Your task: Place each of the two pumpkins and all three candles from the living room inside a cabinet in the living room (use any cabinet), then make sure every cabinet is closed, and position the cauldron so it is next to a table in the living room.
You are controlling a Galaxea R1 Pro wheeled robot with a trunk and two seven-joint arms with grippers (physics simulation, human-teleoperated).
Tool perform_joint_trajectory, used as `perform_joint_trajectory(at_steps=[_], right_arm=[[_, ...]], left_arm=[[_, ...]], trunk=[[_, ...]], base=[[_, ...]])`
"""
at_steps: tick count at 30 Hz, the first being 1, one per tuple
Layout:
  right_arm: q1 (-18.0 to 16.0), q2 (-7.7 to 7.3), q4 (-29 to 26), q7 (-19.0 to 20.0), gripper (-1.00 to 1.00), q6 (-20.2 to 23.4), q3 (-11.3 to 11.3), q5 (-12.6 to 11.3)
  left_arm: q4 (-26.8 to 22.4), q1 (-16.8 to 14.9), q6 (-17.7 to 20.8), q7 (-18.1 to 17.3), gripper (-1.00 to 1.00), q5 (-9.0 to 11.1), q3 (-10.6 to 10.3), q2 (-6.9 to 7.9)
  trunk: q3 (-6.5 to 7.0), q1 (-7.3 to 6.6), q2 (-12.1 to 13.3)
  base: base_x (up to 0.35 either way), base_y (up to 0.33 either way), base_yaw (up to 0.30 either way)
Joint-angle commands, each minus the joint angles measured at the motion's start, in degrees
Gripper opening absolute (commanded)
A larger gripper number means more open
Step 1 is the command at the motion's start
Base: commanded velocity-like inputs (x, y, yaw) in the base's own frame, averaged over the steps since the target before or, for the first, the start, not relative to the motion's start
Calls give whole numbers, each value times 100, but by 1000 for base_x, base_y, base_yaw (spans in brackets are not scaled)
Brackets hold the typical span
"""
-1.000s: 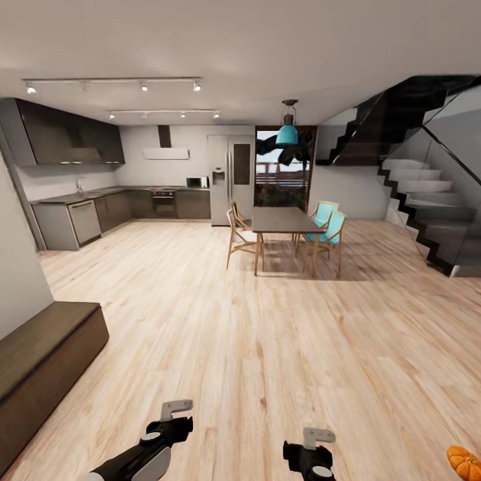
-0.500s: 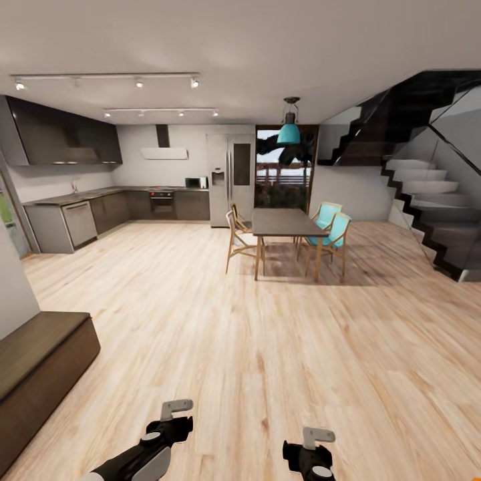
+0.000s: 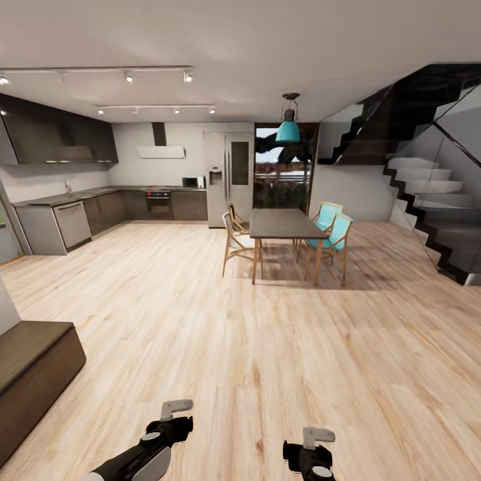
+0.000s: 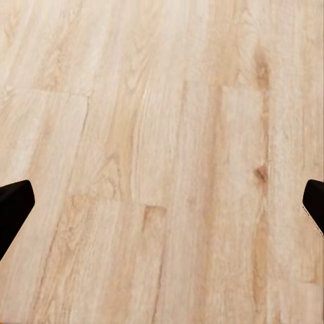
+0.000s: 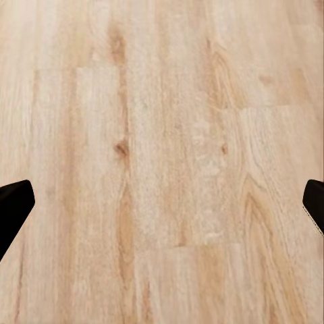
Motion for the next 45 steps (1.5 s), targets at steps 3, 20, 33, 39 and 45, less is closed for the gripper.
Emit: perform_joint_trajectory(at_steps=[3, 20, 33, 39, 45], right_arm=[[-6, -2, 1, -24, 100, -27, 51, -57], [-6, -11, 1, -21, 100, -27, 45, -53], [-6, -11, 2, -24, 100, -27, 44, -60], [-2, -15, 6, -19, 100, -27, 46, -49], [8, -13, 4, -27, 100, -20, 65, -39]], left_arm=[[-14, -8, -11, 44, 100, 46, -48, 7], [-13, -8, -18, 44, 100, 46, -48, 7], [-13, -8, -17, 44, 100, 46, -48, 7], [-13, -8, -17, 44, 100, 46, -48, 7], [-13, -8, -16, 44, 100, 46, -48, 7]], trunk=[[-10, 4, -5], [-11, 4, -5], [-11, 4, -5], [-11, 4, -5], [-11, 4, -5]], base=[[300, -124, 0], [305, -91, 0], [309, -74, 0], [309, -73, 0], [309, -70, 0]])
